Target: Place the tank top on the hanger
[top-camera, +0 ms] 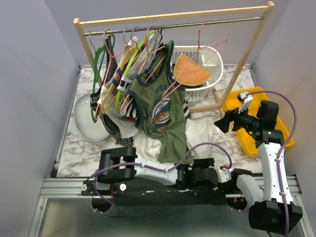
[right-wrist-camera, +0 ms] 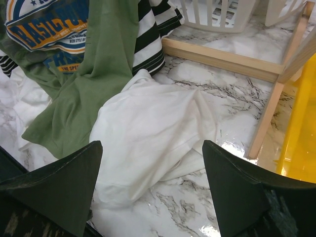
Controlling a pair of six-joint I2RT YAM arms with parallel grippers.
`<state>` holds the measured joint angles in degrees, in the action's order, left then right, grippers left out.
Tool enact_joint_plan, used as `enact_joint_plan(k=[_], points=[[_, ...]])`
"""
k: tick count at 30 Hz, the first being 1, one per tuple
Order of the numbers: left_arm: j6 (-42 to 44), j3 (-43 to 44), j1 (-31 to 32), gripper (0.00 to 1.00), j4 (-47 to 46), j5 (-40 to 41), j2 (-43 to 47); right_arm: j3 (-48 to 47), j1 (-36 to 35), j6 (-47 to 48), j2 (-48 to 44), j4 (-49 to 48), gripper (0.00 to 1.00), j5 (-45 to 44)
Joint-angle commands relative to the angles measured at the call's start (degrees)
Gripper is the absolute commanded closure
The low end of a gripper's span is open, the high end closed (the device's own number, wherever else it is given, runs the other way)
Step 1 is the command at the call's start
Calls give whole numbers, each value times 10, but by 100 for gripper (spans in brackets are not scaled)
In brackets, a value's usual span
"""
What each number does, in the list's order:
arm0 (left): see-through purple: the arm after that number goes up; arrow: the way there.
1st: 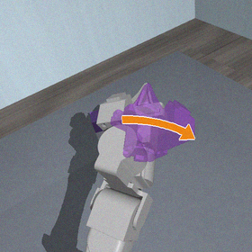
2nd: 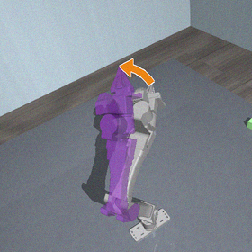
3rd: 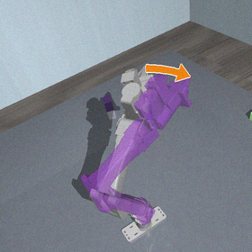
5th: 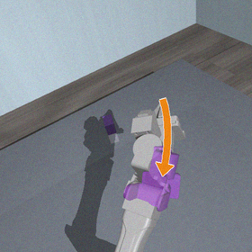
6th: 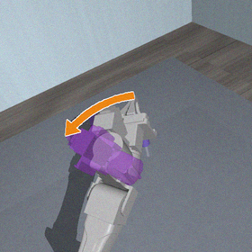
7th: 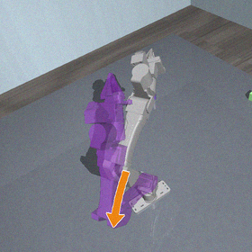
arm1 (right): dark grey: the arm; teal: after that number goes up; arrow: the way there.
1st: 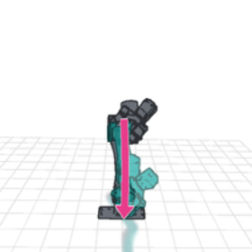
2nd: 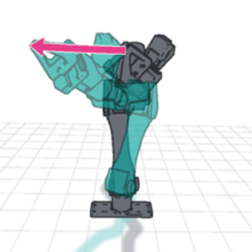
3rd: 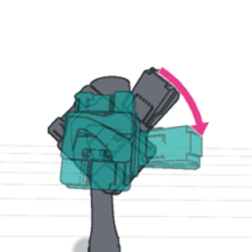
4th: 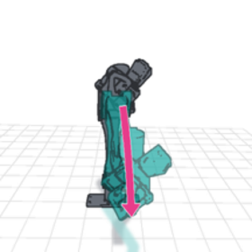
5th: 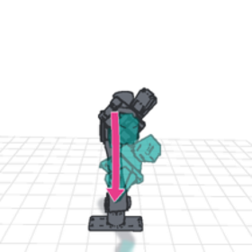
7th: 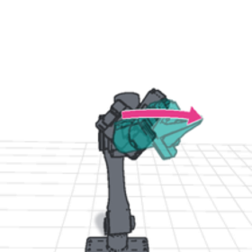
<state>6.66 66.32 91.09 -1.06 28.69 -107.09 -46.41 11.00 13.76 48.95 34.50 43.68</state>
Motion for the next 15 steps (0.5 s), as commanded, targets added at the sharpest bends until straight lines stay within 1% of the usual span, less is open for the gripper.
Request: enact_joint_plan(k=[1, 8, 10, 11, 13, 14, 15], points=[[13, 33, -14, 39, -4, 44, -38, 6, 6, -5, -10, -7, 9, -6], [13, 50, -33, 40, 2, 61, -97, 6, 6, -5, -10, -5, 9, -5], [17, 57, -37, 50, 1, 67, -109, 6, 6, -4, -10, -5, 9, -6], [18, 60, -41, 60, 0, 79, -113, 6, 8, -5, -9, -6, 9, -6], [18, 65, -43, 68, 0, 90, -124, 6, 7, -4, -8, -5, 9, -6], [18, 65, -44, 81, -2, 101, -123, 6, 7, -4, -7, -5, 9, -5], [18, 64, -44, 86, -3, 103, -116, 6, 7, -4, -6, -4, 9, -4]])
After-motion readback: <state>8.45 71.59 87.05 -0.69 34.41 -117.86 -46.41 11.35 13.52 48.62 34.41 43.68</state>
